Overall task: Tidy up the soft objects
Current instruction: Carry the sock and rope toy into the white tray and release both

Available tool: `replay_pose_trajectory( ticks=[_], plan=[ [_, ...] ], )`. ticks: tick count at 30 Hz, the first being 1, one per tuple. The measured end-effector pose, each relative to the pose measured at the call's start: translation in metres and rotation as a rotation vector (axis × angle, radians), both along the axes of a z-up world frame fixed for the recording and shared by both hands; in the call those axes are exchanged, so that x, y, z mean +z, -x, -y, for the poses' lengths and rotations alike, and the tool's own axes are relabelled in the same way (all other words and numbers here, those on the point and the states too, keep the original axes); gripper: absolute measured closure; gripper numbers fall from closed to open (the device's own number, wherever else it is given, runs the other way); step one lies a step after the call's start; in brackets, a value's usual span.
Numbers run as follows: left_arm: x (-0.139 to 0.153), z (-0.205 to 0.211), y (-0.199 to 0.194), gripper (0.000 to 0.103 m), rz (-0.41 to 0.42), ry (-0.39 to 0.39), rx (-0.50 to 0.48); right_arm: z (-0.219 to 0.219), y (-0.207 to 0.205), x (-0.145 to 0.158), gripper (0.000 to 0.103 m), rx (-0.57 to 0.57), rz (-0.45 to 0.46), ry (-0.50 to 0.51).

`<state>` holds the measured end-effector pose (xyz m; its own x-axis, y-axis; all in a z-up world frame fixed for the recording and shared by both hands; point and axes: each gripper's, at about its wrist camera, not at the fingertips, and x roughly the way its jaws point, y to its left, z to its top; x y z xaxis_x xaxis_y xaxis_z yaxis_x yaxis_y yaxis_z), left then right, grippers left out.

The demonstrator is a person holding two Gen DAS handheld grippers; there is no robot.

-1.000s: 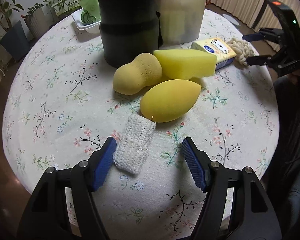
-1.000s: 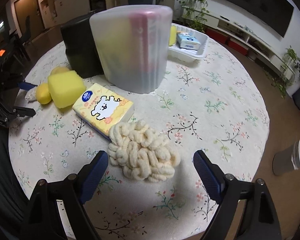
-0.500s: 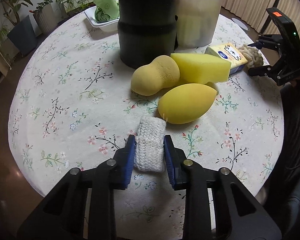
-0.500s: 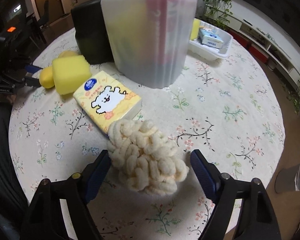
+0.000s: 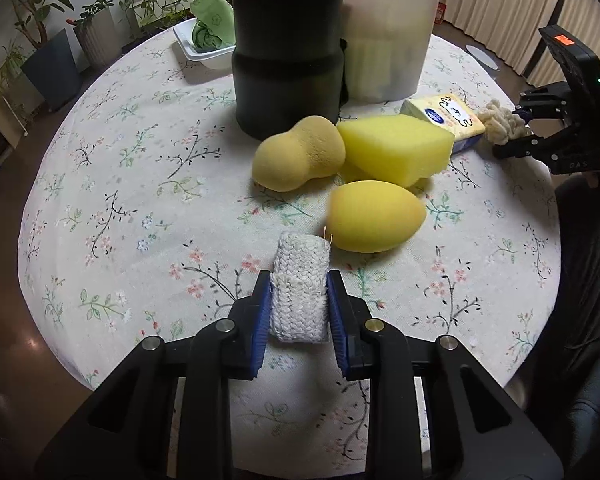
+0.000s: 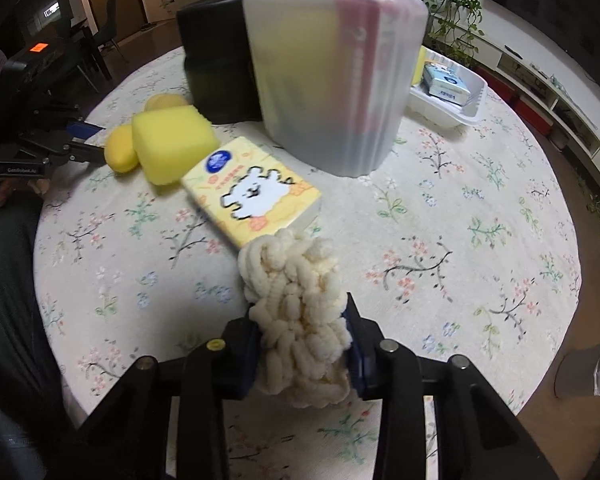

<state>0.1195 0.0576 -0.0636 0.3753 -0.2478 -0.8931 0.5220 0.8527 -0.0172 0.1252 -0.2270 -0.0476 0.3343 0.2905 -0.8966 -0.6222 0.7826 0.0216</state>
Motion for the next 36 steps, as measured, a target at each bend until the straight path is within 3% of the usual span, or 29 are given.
replay_pose_trajectory(
  ticks=[11,23,31,36],
  plan=[
    [0.007,-0.001,0.017,0.079,-0.015,0.015,0.024,-0.003,0.022,0.005,0.066,-0.003,-0.041,-0.056],
    [0.033,0.008,0.037,0.079,-0.014,0.14,-0.004,0.023,0.038,0.011,0.066,-0.042,-0.095,-0.105],
    [0.054,-0.019,-0.009,0.079,0.03,0.196,0.082,0.063,0.015,0.029,0.066,-0.147,-0.059,-0.112],
    [0.075,-0.04,-0.058,0.079,0.067,0.227,0.134,0.088,-0.022,0.04,0.066,-0.222,-0.034,-0.086]
  ],
)
